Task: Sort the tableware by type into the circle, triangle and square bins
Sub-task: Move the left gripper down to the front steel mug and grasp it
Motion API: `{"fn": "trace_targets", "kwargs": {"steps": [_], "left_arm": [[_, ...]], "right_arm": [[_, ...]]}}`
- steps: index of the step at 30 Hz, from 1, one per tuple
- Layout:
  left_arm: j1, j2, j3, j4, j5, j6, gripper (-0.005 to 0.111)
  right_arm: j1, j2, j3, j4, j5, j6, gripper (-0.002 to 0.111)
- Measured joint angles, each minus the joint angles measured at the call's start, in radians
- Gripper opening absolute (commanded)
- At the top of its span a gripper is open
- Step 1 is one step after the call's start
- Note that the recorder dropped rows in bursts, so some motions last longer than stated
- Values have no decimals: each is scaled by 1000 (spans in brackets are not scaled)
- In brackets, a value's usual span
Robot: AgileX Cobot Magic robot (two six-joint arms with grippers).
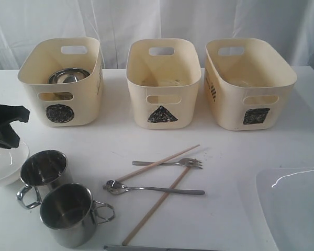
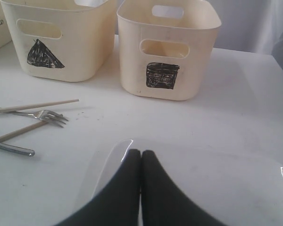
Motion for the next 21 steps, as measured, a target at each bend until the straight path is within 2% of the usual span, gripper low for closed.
{"fn": "trace_targets", "kwargs": {"steps": [14,16,19,21], "left_arm": [[0,0,0,2,-71,15,18],[0,7,0,4,-41,60,27],[0,25,0,-13,34,182,50],[0,34,2,-44,60,236,59]], "right_arm": [[0,0,0,0,0,0,0],[0,0,0,0,0,0,0],[0,0,0,0,0,0,0],[0,0,0,0,0,0,0]]}}
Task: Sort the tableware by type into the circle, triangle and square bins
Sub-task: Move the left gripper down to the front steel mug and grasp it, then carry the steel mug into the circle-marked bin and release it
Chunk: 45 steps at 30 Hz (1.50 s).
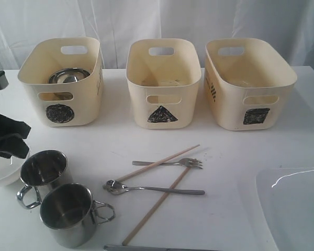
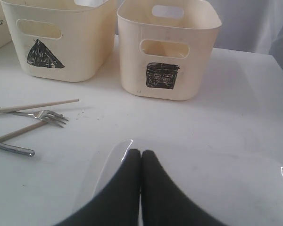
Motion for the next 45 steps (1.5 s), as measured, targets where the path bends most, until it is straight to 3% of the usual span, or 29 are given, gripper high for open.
{"fn": "trace_targets", "kwargs": {"steps": [5,18,28,30,35,45], "left_arm": [[0,12,0,-88,10,41,61],[0,58,42,-71,-26,49,61],[0,122,64,-141,-19,57,53],[0,131,64,-145,-31,85,46],[0,152,64,-137,-42,131,-1],[0,104,64,-72,-24,141,0]], "right_arm": [[0,0,0,0,0,0,0],[0,0,0,0,0,0,0],[0,0,0,0,0,0,0],[0,0,0,0,0,0,0],[0,0,0,0,0,0,0],[0,0,0,0,0,0,0]]}}
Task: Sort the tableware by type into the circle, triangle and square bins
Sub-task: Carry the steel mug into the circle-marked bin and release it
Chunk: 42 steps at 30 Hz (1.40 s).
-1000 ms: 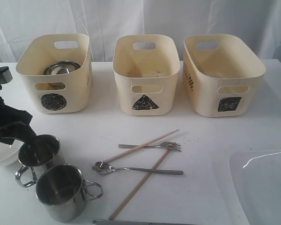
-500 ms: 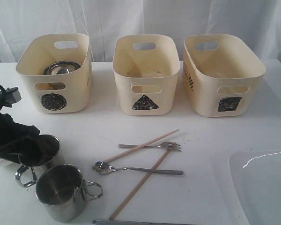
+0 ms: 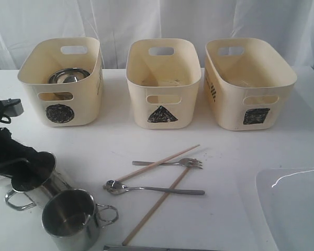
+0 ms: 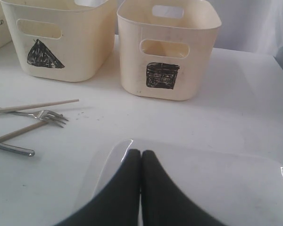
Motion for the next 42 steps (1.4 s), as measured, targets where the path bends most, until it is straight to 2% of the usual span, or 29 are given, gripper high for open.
{"fn": "trace_targets", "kwargs": {"steps": [8,11,13,18,20,22,26,33,42], "left_arm": [[0,-175,-54,18,-23,-24,0],[0,-254,-101,18,-101,-26,0],[0,-293,-128,16,-228,-26,0],[0,-291,-178,-1,-713,-50,0],[0,-243,-220,-4,-823,-97,0],[0,-187,-267,13,-844,-145,0],[0,-15,-394,140,-799,-248,0],[-20,244,-521,260,-804,-286,0],[-79,337,-576,379,-895,-290,0]], "right_arm": [[0,0,0,0,0,0,0],[0,0,0,0,0,0,0],[0,0,0,0,0,0,0],[0,0,0,0,0,0,0],[0,0,0,0,0,0,0],[0,0,0,0,0,0,0],[0,0,0,0,0,0,0],[0,0,0,0,0,0,0],[0,0,0,0,0,0,0]]}}
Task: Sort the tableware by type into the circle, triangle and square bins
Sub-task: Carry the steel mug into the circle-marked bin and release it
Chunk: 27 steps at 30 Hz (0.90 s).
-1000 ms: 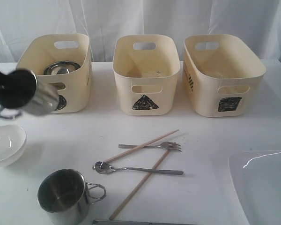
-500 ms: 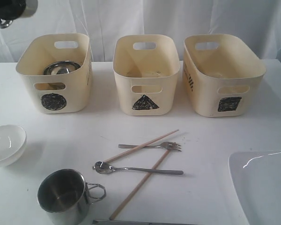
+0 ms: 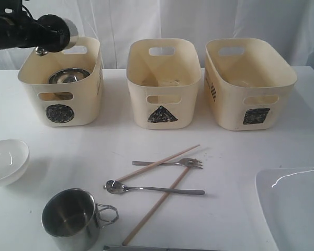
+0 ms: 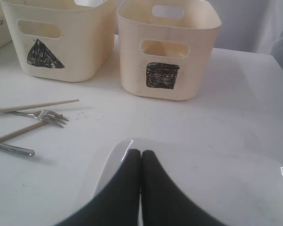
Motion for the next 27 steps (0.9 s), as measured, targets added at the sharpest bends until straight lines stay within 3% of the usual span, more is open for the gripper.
{"fn": "trace_targets", "kwargs": {"steps": [5,11,13,17,19,27], "left_arm": [[-2,39,-3,154,38,0,0],[-2,40,-3,186,19,-3,2],[-2,40,-3,187,28,-5,11],[-2,40,-3,188,84,-23,52],[-2,40,-3,188,71,-26,64],[-2,-6,-3,182,26,-29,70]], "right_arm": [[0,0,0,0,0,0,0],[0,0,0,0,0,0,0],[0,0,0,0,0,0,0],[0,0,0,0,0,0,0],[0,0,0,0,0,0,0],[0,0,0,0,0,0,0]]}}
